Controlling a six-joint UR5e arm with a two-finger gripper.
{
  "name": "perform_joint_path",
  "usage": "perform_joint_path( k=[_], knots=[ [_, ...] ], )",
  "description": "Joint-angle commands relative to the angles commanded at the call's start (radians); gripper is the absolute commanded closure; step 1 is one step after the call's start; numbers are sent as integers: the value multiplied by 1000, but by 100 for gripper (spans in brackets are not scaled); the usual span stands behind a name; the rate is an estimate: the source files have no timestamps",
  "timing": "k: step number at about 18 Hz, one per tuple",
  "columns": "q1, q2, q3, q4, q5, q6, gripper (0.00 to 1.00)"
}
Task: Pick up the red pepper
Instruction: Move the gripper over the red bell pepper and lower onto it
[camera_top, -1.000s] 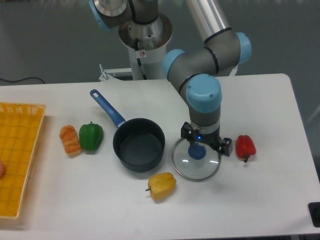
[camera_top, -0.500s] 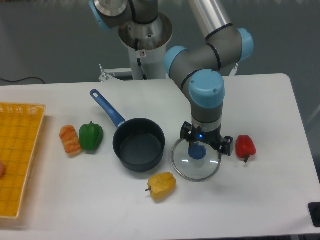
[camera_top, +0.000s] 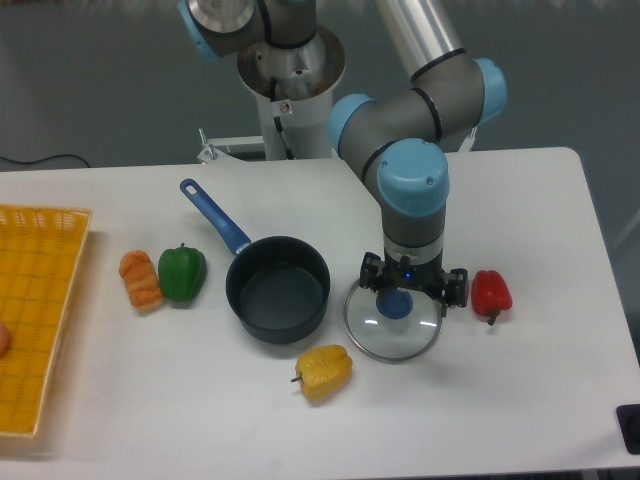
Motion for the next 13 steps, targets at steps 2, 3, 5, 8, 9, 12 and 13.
perform_joint_path(
  k=[2, 3, 5, 8, 9, 12, 13],
  knots=[
    [0, -8, 2, 0, 12, -12, 0],
    [6, -9, 5, -3, 15, -15, 0],
    [37, -9, 9, -5, 23, -43, 0],
    [103, -26, 0, -8, 22, -78, 0],
    [122, -37, 2, -8, 22, -78, 0],
    [198, -51, 11, -8, 8, -69, 0],
    [221, -52, 15, -12, 0, -68, 0]
  ],
)
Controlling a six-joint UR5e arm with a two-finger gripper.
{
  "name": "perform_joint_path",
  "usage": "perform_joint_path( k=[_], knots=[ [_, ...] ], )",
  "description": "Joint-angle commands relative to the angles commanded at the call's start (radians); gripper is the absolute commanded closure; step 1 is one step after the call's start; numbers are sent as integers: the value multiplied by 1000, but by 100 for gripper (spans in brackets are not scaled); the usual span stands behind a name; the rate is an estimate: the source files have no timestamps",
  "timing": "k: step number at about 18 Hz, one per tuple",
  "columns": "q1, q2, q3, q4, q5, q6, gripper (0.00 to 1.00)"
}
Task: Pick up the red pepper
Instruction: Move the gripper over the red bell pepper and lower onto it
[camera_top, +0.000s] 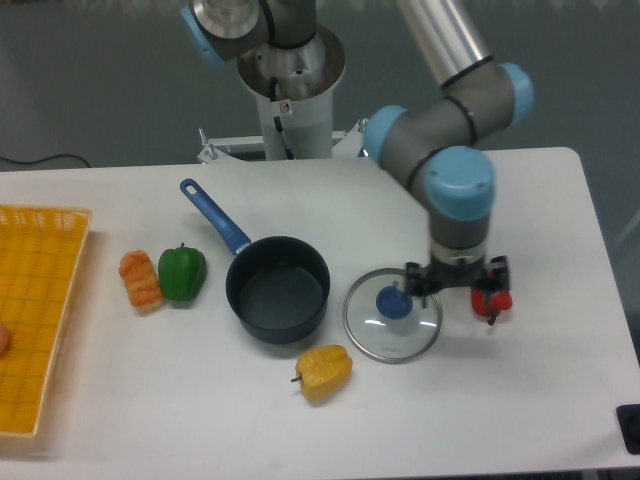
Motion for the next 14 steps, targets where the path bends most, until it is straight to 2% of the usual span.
perform_joint_path(
  k=[9, 14],
  knots=[
    [55, -31, -1, 3, -8, -2, 0],
    [57, -46, 0, 8, -8, -5, 0]
  ],
)
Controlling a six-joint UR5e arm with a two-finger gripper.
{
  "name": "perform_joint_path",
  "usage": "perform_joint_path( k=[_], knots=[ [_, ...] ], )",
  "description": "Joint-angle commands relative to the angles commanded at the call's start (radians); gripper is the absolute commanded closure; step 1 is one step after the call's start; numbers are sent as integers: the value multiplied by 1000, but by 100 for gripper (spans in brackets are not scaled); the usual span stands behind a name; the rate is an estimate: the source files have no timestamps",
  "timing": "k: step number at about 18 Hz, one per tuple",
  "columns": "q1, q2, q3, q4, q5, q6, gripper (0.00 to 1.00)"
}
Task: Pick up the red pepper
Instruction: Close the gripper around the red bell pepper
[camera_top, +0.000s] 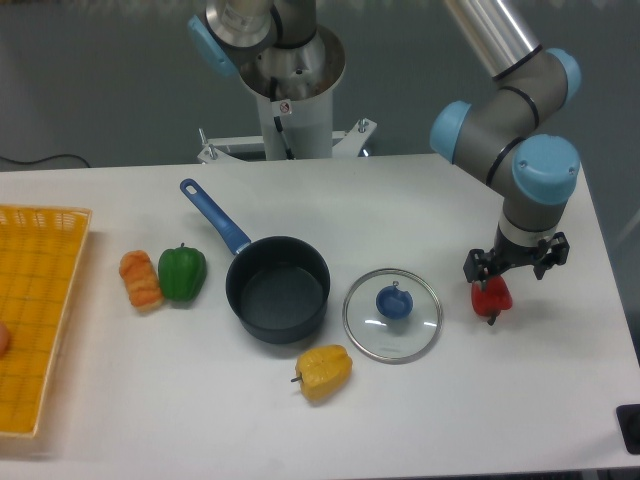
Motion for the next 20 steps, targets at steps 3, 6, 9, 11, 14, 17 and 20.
perform_joint_path(
  k=[3, 6, 9, 11, 14, 17, 20],
  knots=[
    [-2, -8, 0, 2, 0, 0, 0],
    [-3, -9, 0, 2, 0, 0, 0],
    [-8, -20, 0, 5, 0, 0, 0],
    [-11, -21, 0, 3, 0, -2, 0],
    [-18, -26, 0, 3, 0, -5, 0],
    [-20, -40, 0, 5, 0, -5, 0],
    [-23, -44, 0, 8, 0, -5, 0]
  ],
)
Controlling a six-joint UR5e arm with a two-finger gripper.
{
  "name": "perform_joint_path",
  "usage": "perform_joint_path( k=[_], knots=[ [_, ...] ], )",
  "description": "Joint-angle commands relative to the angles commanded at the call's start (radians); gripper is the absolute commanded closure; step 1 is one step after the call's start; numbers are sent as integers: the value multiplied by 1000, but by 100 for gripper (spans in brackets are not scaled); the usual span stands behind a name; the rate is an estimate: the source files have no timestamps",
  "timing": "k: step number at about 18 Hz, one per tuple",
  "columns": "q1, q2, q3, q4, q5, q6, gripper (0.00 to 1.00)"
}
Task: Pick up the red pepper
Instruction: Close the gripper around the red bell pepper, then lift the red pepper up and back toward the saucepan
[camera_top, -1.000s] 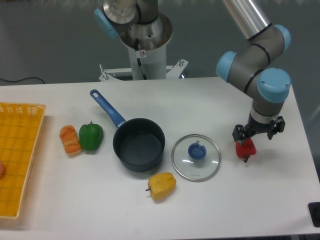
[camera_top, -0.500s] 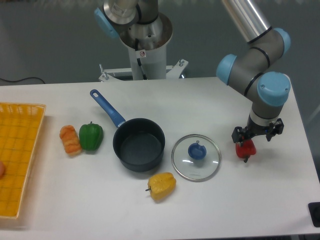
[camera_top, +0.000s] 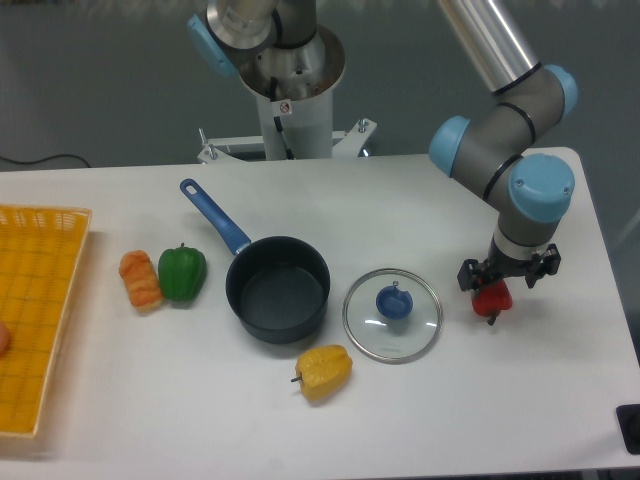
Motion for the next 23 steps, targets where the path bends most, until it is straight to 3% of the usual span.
perform_joint_path(
  k=[10, 16, 23],
  knots=[
    [-9, -12, 0, 20, 5, 8, 3],
    [-9, -12, -3, 20, 8, 9, 28],
    [-9, -14, -6, 20, 8, 11, 38]
  ],
)
